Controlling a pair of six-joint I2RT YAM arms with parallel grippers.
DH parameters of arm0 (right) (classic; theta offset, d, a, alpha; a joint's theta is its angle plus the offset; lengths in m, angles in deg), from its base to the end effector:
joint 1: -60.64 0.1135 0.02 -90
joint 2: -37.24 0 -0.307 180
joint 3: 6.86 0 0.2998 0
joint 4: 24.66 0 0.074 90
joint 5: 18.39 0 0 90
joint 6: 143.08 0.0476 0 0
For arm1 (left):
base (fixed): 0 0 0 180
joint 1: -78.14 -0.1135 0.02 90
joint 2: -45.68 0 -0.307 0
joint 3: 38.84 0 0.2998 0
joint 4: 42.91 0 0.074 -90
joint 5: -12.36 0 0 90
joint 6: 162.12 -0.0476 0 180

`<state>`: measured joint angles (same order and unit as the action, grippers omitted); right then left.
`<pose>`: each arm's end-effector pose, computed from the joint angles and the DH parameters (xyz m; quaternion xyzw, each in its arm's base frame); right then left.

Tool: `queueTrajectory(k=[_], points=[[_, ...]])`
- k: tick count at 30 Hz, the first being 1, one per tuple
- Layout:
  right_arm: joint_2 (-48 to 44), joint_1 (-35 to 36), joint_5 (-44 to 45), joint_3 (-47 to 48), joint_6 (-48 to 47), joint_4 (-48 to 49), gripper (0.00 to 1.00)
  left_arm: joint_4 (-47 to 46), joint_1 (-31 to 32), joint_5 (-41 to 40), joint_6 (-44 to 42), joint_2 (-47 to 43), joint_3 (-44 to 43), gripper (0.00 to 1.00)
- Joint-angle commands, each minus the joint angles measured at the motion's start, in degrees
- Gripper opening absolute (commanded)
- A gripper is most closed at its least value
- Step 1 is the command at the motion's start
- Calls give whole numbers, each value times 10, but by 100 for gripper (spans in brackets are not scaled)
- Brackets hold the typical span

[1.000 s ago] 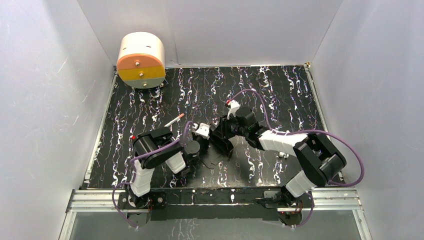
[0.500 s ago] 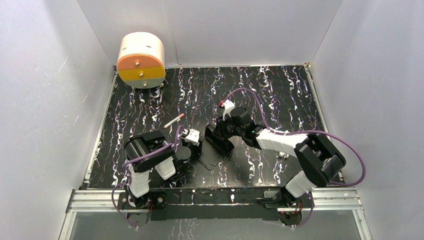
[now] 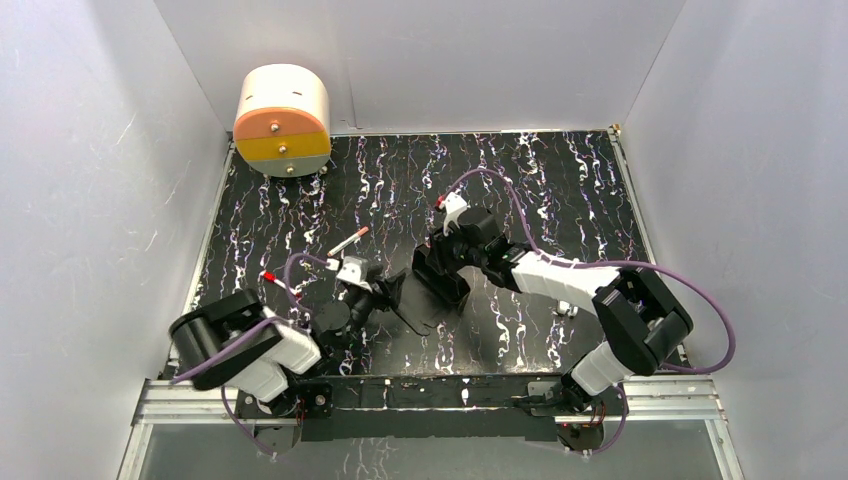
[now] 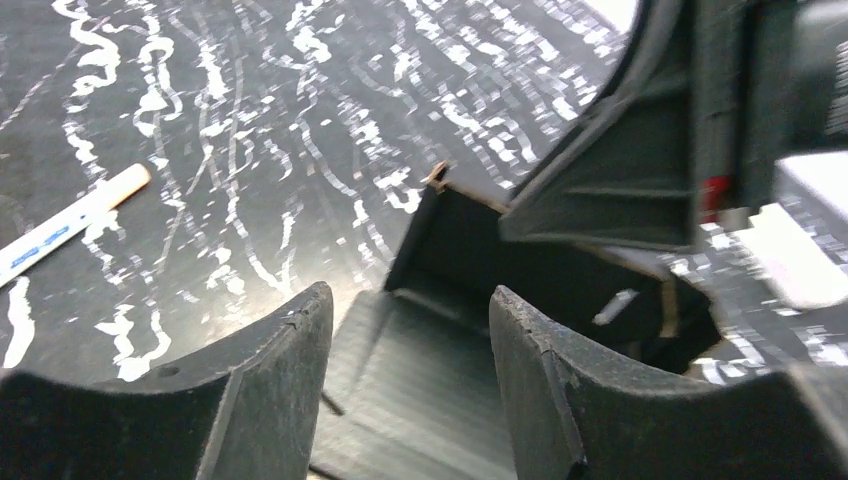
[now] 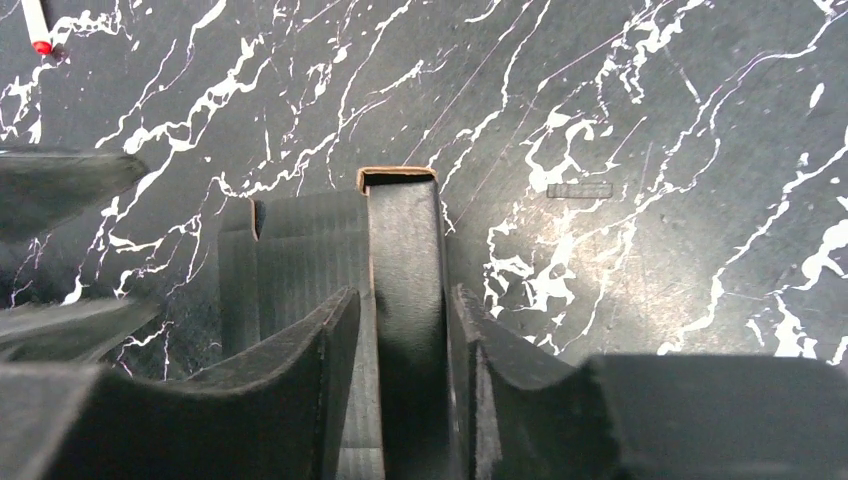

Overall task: Fold the paper box
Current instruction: Fold the paper box at the center of the board.

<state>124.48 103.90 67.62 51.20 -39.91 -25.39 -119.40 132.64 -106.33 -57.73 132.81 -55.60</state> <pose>0.2688 0.2575 0.2134 -0.2414 0.8309 0.2631 0.4267 0.1466 -0.1662 0.1501 0.0489 0.6714 -0.2711 0.6880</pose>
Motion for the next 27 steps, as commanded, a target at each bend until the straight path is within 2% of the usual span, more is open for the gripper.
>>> queueTrajectory(k=[1,6,12,18,27], points=[[-42,2,22,34,-25,-14,51,91,-2,56,83,-104,4,57],[-111,2,36,9,-21,-23,58,233,-3,125,137,-210,-2,60],[-226,2,73,-70,-1,-36,58,344,-3,226,181,-273,-18,64],[-321,2,97,-155,22,-52,51,353,-2,324,224,-219,-48,65],[-430,2,96,-262,34,-51,43,343,-2,355,255,-128,-114,65]])
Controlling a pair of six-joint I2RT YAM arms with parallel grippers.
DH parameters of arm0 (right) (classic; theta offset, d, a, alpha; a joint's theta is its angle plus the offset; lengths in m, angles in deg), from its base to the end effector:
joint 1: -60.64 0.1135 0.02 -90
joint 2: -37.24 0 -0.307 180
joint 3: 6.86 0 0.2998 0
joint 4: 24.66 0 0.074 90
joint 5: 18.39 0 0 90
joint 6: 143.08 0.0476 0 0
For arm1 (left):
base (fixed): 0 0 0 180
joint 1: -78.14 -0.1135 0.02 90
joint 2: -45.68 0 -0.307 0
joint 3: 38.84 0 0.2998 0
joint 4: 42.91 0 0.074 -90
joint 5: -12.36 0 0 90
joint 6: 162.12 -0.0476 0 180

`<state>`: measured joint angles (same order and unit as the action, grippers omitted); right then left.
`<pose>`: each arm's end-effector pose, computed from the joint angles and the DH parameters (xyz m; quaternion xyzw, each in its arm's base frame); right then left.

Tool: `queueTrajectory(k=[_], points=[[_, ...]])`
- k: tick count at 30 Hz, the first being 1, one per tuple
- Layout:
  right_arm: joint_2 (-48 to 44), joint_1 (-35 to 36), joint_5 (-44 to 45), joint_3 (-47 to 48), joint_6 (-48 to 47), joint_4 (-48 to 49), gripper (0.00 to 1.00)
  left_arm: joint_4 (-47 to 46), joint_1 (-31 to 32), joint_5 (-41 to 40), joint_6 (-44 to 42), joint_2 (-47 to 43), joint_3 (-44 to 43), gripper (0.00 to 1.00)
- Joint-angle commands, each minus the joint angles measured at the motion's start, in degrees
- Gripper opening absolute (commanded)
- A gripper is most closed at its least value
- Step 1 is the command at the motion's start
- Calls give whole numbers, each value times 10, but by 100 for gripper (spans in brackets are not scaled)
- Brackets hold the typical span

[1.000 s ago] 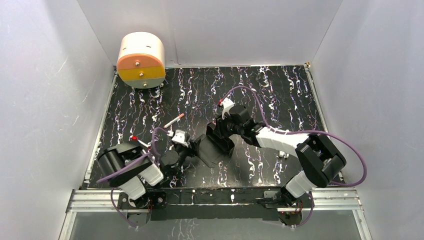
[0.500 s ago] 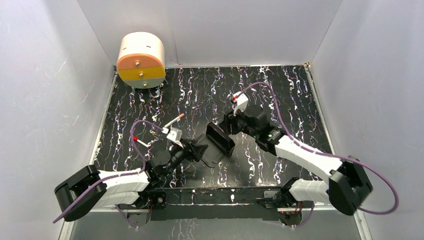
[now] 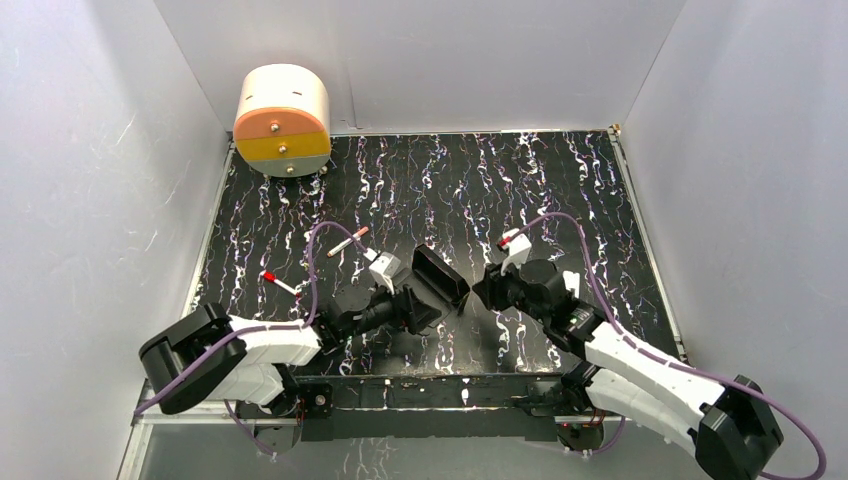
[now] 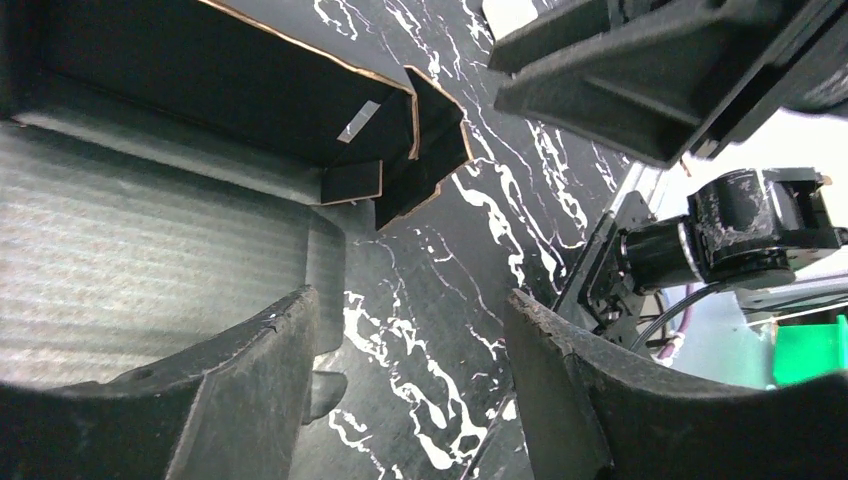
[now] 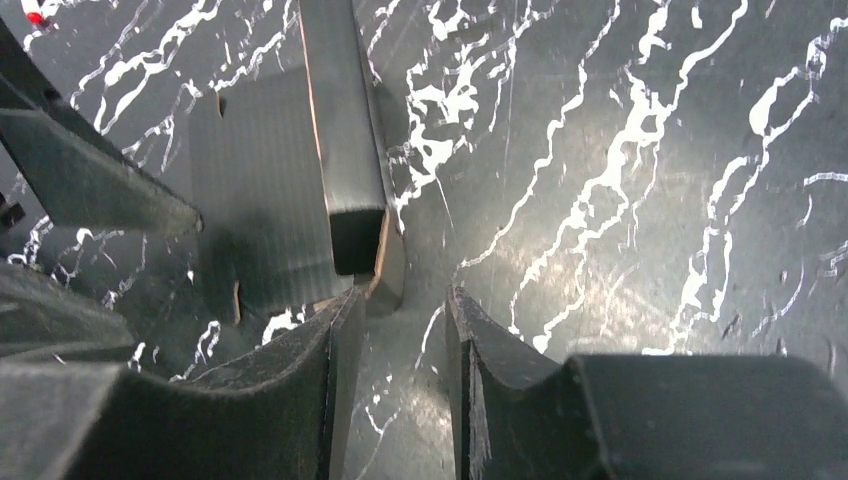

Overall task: Fold the paper box
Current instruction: Fold the paper box at the center of the board.

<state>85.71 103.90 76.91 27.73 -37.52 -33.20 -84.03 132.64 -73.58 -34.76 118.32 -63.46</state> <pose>0.1630 0.1474 0.2251 -0.1738 0.8122 0.2393 0.5028 0.1422 -0.2051 0.1691 0.1347 0.7361 -0.4947 0.4420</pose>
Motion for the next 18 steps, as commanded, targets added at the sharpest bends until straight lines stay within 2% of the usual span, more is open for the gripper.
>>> queueTrajectory(k=[1,8,18], points=[[-48,2,-1,-35,8,29,43,-14,-3,21,36,22,-37,65],[-48,2,-17,-86,-3,79,40,-30,-56,42,133,49,-55,67],[-8,2,-44,-139,-43,197,38,-118,-114,68,287,136,-82,65]])
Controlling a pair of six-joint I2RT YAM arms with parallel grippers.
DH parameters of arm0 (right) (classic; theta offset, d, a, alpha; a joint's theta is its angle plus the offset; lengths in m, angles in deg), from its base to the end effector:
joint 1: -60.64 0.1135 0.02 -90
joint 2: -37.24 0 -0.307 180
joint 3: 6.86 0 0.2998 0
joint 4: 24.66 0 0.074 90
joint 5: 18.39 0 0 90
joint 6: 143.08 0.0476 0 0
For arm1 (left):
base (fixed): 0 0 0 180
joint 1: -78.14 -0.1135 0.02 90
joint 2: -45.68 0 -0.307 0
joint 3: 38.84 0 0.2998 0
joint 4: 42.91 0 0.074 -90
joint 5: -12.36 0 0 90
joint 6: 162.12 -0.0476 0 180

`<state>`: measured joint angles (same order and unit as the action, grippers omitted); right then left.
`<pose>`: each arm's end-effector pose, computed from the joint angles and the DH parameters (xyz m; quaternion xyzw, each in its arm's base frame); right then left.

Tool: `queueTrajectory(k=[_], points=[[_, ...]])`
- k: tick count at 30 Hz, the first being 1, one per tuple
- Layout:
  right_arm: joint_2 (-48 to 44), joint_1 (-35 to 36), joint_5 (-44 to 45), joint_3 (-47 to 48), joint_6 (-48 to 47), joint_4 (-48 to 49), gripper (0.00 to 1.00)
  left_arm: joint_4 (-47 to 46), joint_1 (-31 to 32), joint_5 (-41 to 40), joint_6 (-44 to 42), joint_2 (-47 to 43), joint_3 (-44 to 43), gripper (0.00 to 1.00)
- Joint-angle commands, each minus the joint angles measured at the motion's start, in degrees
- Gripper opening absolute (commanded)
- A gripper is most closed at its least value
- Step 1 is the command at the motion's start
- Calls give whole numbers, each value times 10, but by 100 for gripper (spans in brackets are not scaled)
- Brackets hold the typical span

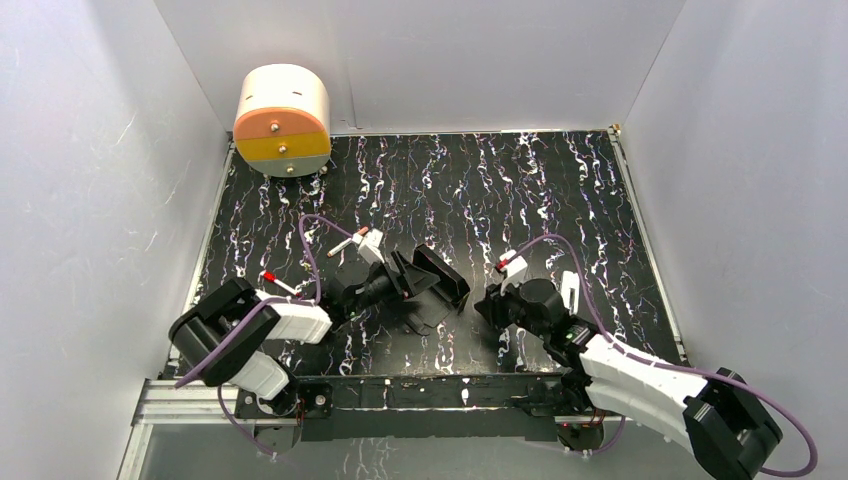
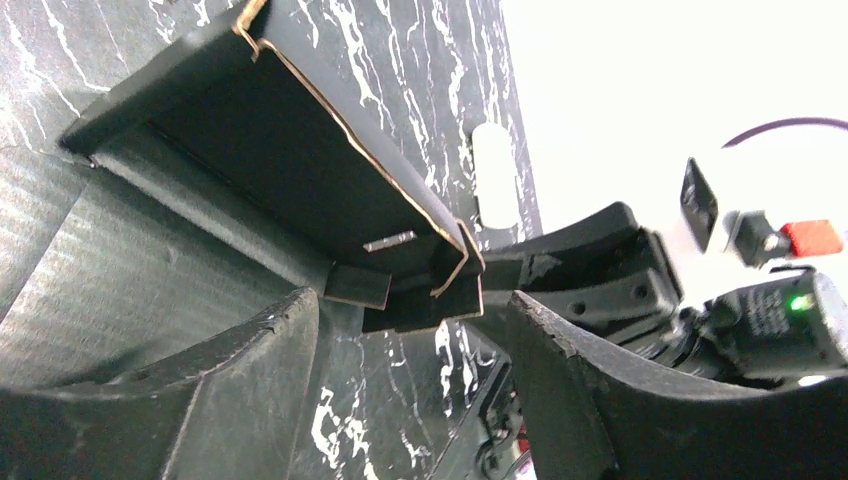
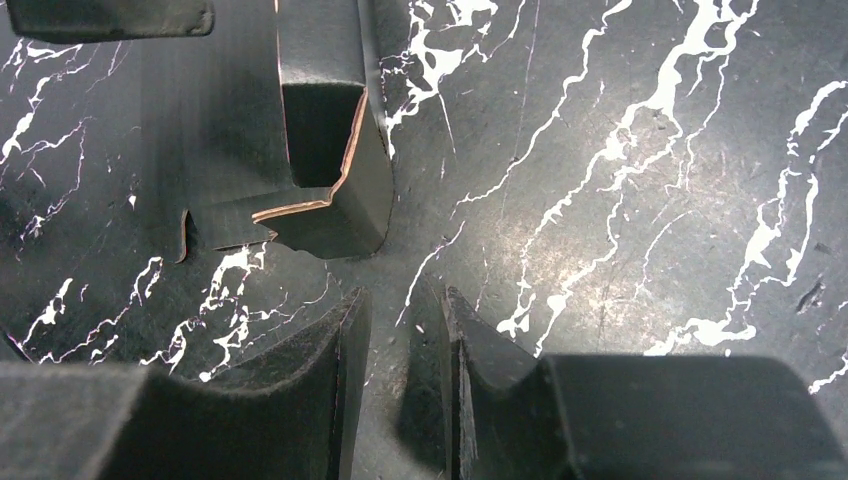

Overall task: Fold the paper box
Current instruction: Fold the paper box at the center of the board.

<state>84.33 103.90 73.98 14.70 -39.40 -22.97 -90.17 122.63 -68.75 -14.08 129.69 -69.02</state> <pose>0.1417 0.1306 0.1600 -0.2029 0.8129 0.2449 0.4880 0.1983 -0.2051 0.1630 -0.0366 0.7451 -0.5537 0.3700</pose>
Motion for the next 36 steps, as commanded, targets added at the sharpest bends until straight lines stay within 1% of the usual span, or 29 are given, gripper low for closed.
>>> queueTrajectory(k=[1,4,6,8,12,19,23,28,36], points=[[8,2,-18,-12,-27,103,38,-72,-17,19,91,34,-28,65],[14,2,-20,-21,-35,128,38,-92,-20,7,115,60,-39,62],[23,2,-20,-23,-39,139,38,-98,-22,4,132,79,-49,59],[33,2,-39,-23,-42,149,38,-108,-23,3,152,100,-56,56],[48,2,-45,-24,-45,166,38,-145,-23,2,185,138,-63,50],[70,2,-51,-25,-50,183,38,-177,-23,-1,210,181,-81,39],[72,2,-52,-26,-53,189,37,-188,-23,1,209,198,-94,33],[80,2,-60,-26,-55,207,37,-200,-23,1,217,215,-99,18],[118,2,-80,-19,-51,247,36,-239,-23,-3,234,235,-87,0]])
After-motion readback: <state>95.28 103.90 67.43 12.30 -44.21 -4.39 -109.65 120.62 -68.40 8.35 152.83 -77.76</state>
